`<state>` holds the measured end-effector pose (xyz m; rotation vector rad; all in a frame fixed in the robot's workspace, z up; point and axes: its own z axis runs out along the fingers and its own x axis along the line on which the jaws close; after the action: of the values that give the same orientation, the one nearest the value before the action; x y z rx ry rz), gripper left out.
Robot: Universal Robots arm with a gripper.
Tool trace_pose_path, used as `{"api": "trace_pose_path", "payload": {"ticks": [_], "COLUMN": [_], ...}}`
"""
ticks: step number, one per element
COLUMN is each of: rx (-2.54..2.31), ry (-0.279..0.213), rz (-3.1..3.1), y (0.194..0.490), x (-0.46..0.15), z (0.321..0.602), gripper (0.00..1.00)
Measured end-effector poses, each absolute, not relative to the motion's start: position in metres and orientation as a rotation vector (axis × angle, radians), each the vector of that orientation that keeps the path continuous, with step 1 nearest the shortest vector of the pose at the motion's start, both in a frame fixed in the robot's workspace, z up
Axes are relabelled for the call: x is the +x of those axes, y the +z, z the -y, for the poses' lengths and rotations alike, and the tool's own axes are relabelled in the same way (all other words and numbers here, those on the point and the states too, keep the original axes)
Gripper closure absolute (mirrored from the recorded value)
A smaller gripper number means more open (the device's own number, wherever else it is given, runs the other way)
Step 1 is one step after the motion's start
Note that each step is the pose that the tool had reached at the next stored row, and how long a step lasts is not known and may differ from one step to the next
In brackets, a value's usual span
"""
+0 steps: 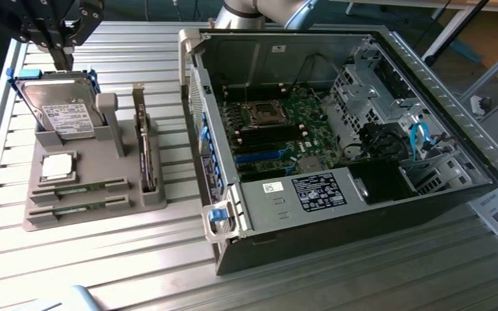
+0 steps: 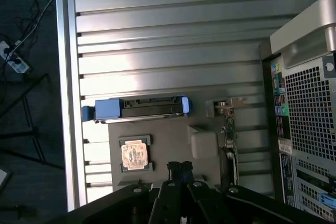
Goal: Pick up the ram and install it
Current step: 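Reach for the ram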
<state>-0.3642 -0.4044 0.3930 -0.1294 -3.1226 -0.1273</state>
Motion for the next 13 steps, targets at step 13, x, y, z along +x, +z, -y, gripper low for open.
{"api": "trace_pose_path", "payload": {"ticks": [13], "rx": [-0.130], "ry": [-0.131], "rz": [3.098], "y": [0.3930], "x": [-0.3634], "z": [0.4049], "gripper": [0.90]}}
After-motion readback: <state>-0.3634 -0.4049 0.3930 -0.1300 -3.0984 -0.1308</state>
